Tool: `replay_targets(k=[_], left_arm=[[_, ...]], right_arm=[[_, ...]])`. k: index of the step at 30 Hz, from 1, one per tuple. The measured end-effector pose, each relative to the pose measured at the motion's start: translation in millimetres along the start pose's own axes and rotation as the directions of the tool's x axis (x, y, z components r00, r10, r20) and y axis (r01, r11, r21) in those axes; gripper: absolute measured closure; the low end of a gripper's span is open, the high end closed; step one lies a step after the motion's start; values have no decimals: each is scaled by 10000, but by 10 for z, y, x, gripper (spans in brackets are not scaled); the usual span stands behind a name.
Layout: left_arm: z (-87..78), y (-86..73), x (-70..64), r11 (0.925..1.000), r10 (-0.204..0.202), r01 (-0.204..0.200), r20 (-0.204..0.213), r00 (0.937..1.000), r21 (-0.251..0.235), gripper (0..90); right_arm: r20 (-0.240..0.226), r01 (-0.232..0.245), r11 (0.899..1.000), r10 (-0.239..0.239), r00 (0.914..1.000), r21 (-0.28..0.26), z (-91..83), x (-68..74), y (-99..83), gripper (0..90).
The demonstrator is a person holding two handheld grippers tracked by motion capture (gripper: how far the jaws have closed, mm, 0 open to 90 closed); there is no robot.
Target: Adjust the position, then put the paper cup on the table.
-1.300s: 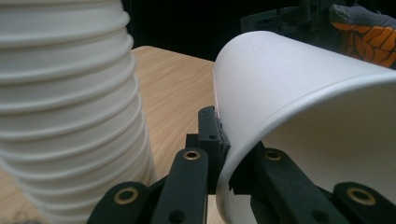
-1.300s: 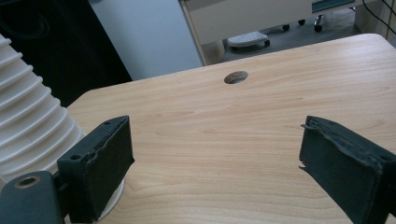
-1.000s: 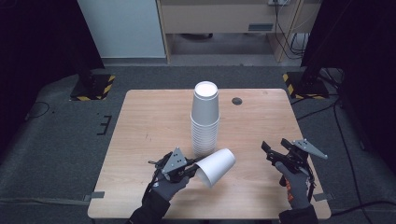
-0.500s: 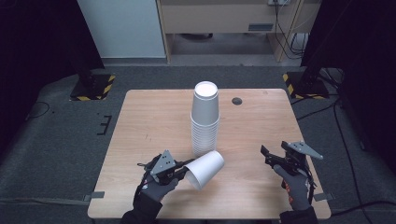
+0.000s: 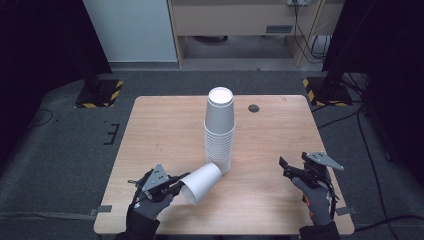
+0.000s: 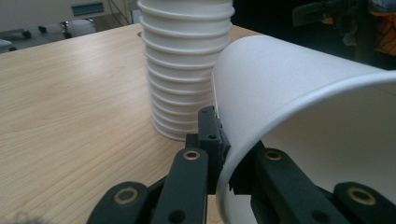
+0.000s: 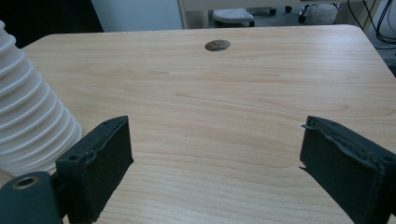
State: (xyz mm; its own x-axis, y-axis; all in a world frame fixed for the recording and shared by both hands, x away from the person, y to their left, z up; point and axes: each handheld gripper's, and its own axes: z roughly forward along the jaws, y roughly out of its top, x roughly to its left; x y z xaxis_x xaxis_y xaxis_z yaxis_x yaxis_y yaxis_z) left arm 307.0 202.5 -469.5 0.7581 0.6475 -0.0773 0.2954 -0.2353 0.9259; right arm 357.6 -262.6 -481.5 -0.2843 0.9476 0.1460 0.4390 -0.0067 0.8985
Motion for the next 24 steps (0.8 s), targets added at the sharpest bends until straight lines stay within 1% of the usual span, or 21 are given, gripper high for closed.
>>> replay_targets(k=[2, 3, 5, 6, 8, 11, 12, 13, 14, 15, 17, 19, 21, 22, 23, 24], left_arm=[[-69, -4, 25, 10000, -58, 57, -211, 9998, -70, 856], [-69, -4, 25, 10000, -58, 57, -211, 9998, -70, 856], [-118, -19, 52, 9998, -170, 168, -355, 9992, -50, 857], [-167, -35, 84, 9997, -252, 250, -525, 9983, -39, 857], [-191, -40, 101, 9996, -268, 267, -588, 9979, -20, 856], [-270, -41, 154, 9988, -499, 494, -833, 9953, -72, 856], [-270, -41, 154, 9988, -499, 494, -833, 9953, -72, 856], [-287, -40, 168, 9984, -556, 550, -932, 9941, -85, 856], [-318, -44, 202, 9977, -677, 673, -1132, 9913, -69, 855], [-318, -44, 202, 9977, -677, 673, -1132, 9913, -69, 853], [-344, -48, 241, 9968, -795, 796, -1350, 9877, -50, 853], [-364, -42, 284, 9959, -900, 902, -1550, 9838, -60, 853], [-386, -40, 331, 9948, -1015, 1018, -1821, 9780, -77, 853], [-404, -44, 374, 9935, -1130, 1135, -2021, 9728, -94, 853], [-404, -44, 374, 9935, -1130, 1135, -2021, 9728, -94, 853], [-414, -45, 403, 9926, -1200, 1208, -2131, 9696, -97, 853]], right_arm=[[26, 57, 10000, -57, 10000, 31, -3, -1, -2, 92], [41, 38, 10000, -38, 10000, 20, -4, -2, -4, 92], [37, 27, 10000, -28, 10000, 51, -4, -4, -6, 92], [45, 40, 10000, -41, 10000, 65, -2, -5, -8, 92], [35, 74, 9999, -75, 10000, 77, 2, -8, -9, 91], [59, 107, 9998, -108, 9999, 138, 9, -5, -12, 91], [66, 135, 9998, -136, 9999, 143, 7, -4, -15, 91], [66, 135, 9998, -136, 9999, 143, 7, -4, -15, 91], [89, 134, 9997, -135, 9999, 180, 8, -1, -22, 91], [89, 134, 9997, -135, 9999, 180, 8, -1, -22, 91], [85, 184, 9995, -187, 9998, 251, 15, -8, -32, 91], [209, 336, 9988, -344, 9992, 361, 23, -16, -44, 91], [274, 432, 9978, -446, 9986, 499, 33, -25, -61, 91], [307, 523, 9968, -543, 9981, 602, 44, -40, -76, 91], [307, 523, 9968, -543, 9981, 602, 44, -40, -76, 91], [334, 572, 9958, -596, 9977, 708, 52, -45, -87, 92]])
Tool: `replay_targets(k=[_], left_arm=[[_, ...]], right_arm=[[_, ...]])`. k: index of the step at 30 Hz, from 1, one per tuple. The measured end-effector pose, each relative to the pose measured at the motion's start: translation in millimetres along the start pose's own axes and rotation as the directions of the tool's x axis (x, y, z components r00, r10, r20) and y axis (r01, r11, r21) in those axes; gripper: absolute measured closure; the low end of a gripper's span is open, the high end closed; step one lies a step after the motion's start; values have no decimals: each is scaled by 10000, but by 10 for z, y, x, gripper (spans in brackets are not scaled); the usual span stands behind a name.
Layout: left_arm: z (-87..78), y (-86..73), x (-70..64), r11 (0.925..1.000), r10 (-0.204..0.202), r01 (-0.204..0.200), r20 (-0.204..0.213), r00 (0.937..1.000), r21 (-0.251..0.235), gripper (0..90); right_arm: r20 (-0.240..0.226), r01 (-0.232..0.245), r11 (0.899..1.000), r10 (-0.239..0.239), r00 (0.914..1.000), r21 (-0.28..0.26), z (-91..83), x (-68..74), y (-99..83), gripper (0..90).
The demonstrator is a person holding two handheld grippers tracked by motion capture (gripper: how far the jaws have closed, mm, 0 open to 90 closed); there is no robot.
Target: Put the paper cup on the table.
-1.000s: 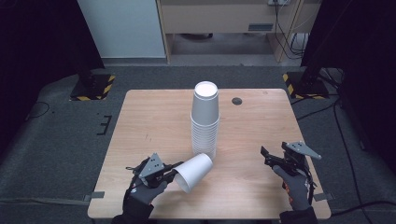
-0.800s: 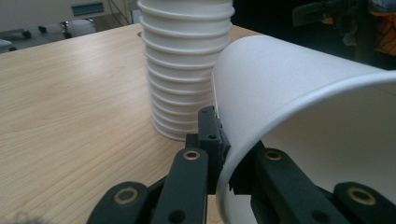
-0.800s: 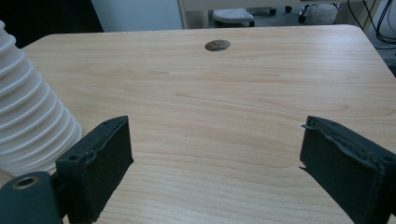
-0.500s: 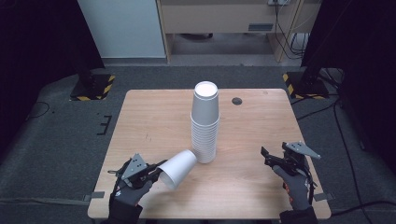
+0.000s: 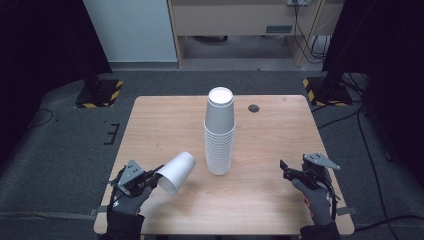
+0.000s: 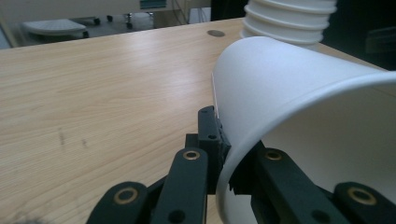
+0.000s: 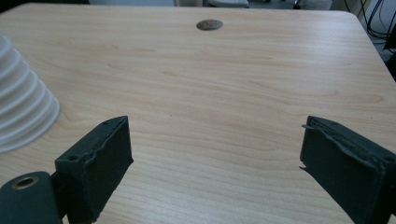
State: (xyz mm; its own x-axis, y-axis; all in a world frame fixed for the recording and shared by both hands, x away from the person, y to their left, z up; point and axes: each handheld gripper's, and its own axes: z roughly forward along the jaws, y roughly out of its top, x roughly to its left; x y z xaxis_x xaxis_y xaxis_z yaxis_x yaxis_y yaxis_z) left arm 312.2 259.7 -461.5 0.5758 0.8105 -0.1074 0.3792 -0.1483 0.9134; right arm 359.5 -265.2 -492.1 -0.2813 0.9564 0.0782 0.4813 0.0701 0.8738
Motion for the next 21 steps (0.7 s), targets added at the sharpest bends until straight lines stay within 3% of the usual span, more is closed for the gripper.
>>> replay_targets(k=[4, 11, 16, 21], left_arm=[[-38, 30, 140, 9998, -201, 202, -581, 9981, 9, 853], [-72, 33, 304, 9983, -495, 529, -1164, 9920, 262, 854], [-105, 86, 425, 9938, -639, 769, -1541, 9860, 797, 855], [-122, 217, 505, 9871, -411, 677, -1791, 9830, 1452, 855]], right_arm=[[212, 401, 9976, -413, 9989, 565, 54, -27, -54, 92], [268, 506, 9962, -526, 9983, 715, 66, -41, -59, 91], [250, 621, 9949, -643, 9976, 795, 74, -34, -68, 91], [233, 715, 9936, -738, 9970, 870, 72, -18, -66, 91]])
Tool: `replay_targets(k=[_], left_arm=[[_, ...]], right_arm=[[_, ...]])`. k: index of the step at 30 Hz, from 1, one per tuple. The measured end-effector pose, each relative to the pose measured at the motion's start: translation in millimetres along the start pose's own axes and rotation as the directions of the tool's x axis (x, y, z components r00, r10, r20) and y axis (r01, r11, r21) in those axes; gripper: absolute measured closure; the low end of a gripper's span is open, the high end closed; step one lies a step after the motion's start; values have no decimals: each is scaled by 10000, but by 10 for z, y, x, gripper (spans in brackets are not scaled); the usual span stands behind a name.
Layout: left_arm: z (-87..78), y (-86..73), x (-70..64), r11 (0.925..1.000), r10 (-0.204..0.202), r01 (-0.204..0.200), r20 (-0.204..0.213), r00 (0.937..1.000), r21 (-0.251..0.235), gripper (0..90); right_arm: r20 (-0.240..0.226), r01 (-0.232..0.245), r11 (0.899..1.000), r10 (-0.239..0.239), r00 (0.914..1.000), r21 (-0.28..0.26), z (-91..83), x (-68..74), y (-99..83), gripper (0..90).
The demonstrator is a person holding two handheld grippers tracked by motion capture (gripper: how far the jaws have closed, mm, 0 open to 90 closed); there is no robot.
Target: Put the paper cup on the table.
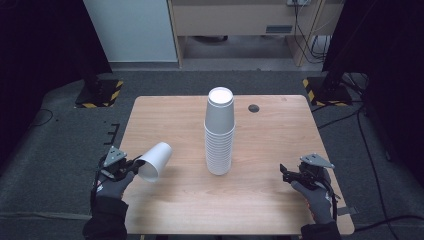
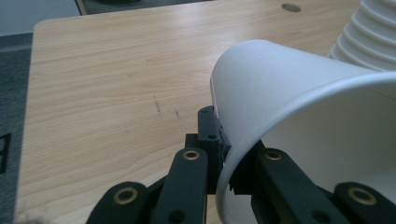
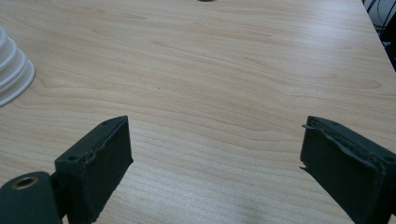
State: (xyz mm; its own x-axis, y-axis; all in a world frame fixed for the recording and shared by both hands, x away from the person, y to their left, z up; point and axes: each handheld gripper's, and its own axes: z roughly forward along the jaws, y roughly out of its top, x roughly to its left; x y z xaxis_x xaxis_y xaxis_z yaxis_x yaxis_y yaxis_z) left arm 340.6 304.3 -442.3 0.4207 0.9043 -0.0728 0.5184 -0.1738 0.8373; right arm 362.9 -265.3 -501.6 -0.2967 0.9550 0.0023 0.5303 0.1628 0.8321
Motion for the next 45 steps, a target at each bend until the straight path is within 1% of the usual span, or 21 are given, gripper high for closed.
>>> replay_targets(k=[2, 5, 11, 15, 17, 20, 21, 23, 25, 27, 29, 30, 31, 33, 35, 36, 38, 41, 42, 44, 45], left_arm=[[0, 48, 11, 9999, 63, -62, -63, 10000, 158, 860], [26, 107, 28, 9979, 210, -198, -193, 9996, 613, 861], [83, 214, 71, 9855, 412, -321, -515, 9978, 1667, 862], [105, 283, 111, 9692, 509, -319, -720, 9961, 2443, 861], [112, 303, 128, 9630, 496, -266, -796, 9956, 2682, 861], [120, 338, 159, 9456, 620, -276, -963, 9934, 3241, 861], [121, 348, 166, 9429, 643, -278, -994, 9930, 3320, 860], [120, 373, 176, 9311, 678, -265, -1013, 9925, 3638, 861], [124, 397, 180, 9175, 684, -216, -1039, 9922, 3972, 862], [128, 421, 186, 8983, 709, -192, -1018, 9923, 4389, 862], [138, 435, 185, 8842, 708, -166, -988, 9926, 4669, 862], [150, 442, 183, 8700, 657, -139, -880, 9939, 4928, 862], [154, 443, 184, 8643, 645, -137, -838, 9944, 5029, 863], [168, 454, 185, 8379, 675, -162, -740, 9950, 5456, 862], [181, 467, 185, 8007, 734, -153, -728, 9946, 5988, 862], [192, 472, 183, 7845, 808, -118, -833, 9932, 6200, 862], [203, 489, 181, 7655, 840, -59, -908, 9923, 6434, 862], [220, 516, 166, 7493, 730, 102, -979, 9925, 6621, 862], [227, 526, 158, 7390, 706, 120, -951, 9930, 6736, 861], [240, 537, 141, 7257, 634, 228, -999, 9930, 6877, 860], [249, 541, 133, 7099, 614, 252, -975, 9933, 7038, 861]], right_arm=[[-6, -14, 10000, 14, 10000, 8, 0, 3, 1, 91], [-9, 41, 10000, -41, 10000, 47, 7, 1, -1, 91], [-17, 19, 10000, -19, 10000, 38, -2, 1, 1, 91], [-39, 69, 10000, -68, 10000, 54, 0, 6, -1, 91], [-51, 34, 10000, -33, 10000, 57, -2, 7, 1, 91], [-62, 78, 9999, -77, 10000, 77, 1, 2, -1, 90], [-59, 77, 9999, -77, 10000, 84, 2, 2, -1, 91], [-55, 72, 9999, -71, 10000, 73, 2, 3, 0, 90], [-55, 54, 10000, -53, 10000, 71, 3, 3, 0, 90], [-52, 45, 10000, -44, 10000, 83, 5, 2, 0, 90], [-60, 42, 10000, -42, 10000, 85, 4, 2, 0, 90], [-69, 57, 9999, -56, 10000, 90, 3, 2, 0, 90], [-78, 39, 9999, -38, 10000, 94, 2, 4, 0, 91], [-70, 43, 10000, -43, 10000, 86, 5, 4, 1, 90], [-96, 48, 9999, -47, 9999, 97, 7, 4, 0, 90], [-102, 62, 9999, -61, 9999, 98, 6, 3, 0, 91], [-82, 47, 10000, -46, 10000, 80, 7, 1, 2, 90], [-98, 8, 10000, -7, 10000, 88, 4, 2, 4, 90], [-102, 7, 10000, -6, 9999, 88, 4, 2, 4, 91], [-127, -28, 10000, 29, 9999, 83, 1, 2, 6, 90], [-127, -27, 10000, 28, 9999, 77, 0, 2, 7, 90]])
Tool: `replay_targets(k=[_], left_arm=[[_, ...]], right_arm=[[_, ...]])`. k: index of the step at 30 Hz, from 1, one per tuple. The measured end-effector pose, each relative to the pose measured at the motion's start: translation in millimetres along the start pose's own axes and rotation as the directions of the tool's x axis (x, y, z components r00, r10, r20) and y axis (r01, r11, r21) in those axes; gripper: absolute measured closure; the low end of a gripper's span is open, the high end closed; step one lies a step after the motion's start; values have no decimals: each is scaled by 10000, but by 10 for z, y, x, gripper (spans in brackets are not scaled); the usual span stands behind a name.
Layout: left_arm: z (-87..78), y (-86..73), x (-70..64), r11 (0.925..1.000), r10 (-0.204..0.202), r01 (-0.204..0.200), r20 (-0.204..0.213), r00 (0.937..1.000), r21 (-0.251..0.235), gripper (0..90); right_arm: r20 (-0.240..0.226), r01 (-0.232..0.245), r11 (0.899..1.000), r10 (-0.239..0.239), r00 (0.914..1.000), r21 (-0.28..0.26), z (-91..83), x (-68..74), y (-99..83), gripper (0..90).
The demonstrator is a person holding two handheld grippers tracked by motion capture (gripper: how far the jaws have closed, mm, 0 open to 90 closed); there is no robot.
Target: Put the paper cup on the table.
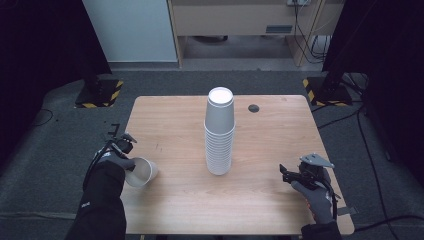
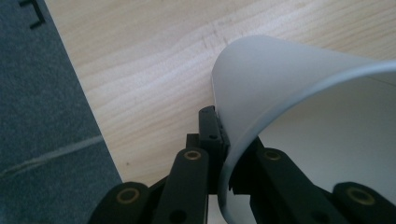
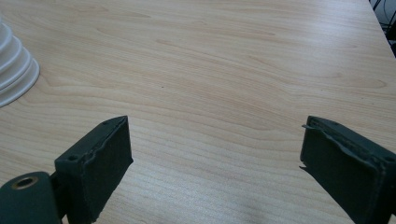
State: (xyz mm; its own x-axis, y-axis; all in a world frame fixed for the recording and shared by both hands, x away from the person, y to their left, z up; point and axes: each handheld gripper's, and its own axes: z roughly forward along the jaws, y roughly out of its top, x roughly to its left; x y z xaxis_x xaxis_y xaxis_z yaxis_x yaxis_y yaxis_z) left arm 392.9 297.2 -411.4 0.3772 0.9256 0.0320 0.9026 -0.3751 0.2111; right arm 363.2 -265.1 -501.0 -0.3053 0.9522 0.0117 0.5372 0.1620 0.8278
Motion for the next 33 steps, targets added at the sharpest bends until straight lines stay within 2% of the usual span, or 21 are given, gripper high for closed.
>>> replay_targets(k=[7, 13, 16, 20, 22, 23, 24, 25, 27, 28, 30, 31, 32, 33], left_arm=[[28, 26, -16, 9974, -277, 254, 332, 9991, 680, 861], [74, 25, -18, 9897, -562, 487, 524, 9970, 1347, 857], [88, 29, -23, 9876, -764, 678, 568, 9955, 1414, 847], [96, 35, -28, 9909, -841, 773, 586, 9947, 1100, 762], [89, 30, -21, 9936, -810, 760, 578, 9950, 841, 704], [83, 21, -16, 9956, -784, 753, 563, 9953, 554, 698], [78, 15, -17, 9958, -895, 881, 577, 9943, 266, 642], [66, 8, -13, 9964, -842, 839, 599, 9947, 65, 638], [47, -25, -15, 9931, -821, 874, 687, 9943, -786, 578], [40, -40, -20, 9903, -854, 923, 694, 9939, -1037, 568], [18, -87, -19, 9781, -968, 1069, 647, 9932, -1788, 503], [8, -104, -14, 9725, -1007, 1107, 586, 9932, -2049, 502], [-1, -127, -12, 9623, -1071, 1155, 476, 9931, -2463, 490], [-12, -157, -14, 9469, -1141, 1222, 444, 9925, -2975, 472]], right_arm=[[-34, -32, 10000, 32, 10000, 2, -3, -3, 3, 90], [-45, -30, 10000, 30, 10000, -7, -2, -5, 2, 90], [-47, -7, 10000, 7, 10000, -11, 1, -6, 2, 90], [-53, -23, 10000, 23, 10000, -4, -1, -6, 2, 90], [-63, -43, 10000, 43, 10000, 8, -3, -4, 3, 90], [-60, -43, 10000, 43, 10000, 8, -3, -4, 2, 90], [-55, -36, 10000, 36, 10000, 10, -2, -4, 2, 90], [-56, -29, 10000, 29, 10000, 3, -1, -5, 2, 90], [-62, -27, 10000, 27, 10000, -4, -5, -7, 3, 90], [-61, -25, 10000, 25, 10000, -8, -9, -9, 4, 90], [-45, -25, 10000, 25, 10000, -5, -6, -13, 3, 90], [-35, -18, 10000, 18, 10000, 10, -5, -13, 2, 90], [-19, -5, 10000, 5, 10000, 1, -4, -12, 1, 90], [-30, -19, 10000, 19, 10000, 8, -5, -9, 1, 89]])
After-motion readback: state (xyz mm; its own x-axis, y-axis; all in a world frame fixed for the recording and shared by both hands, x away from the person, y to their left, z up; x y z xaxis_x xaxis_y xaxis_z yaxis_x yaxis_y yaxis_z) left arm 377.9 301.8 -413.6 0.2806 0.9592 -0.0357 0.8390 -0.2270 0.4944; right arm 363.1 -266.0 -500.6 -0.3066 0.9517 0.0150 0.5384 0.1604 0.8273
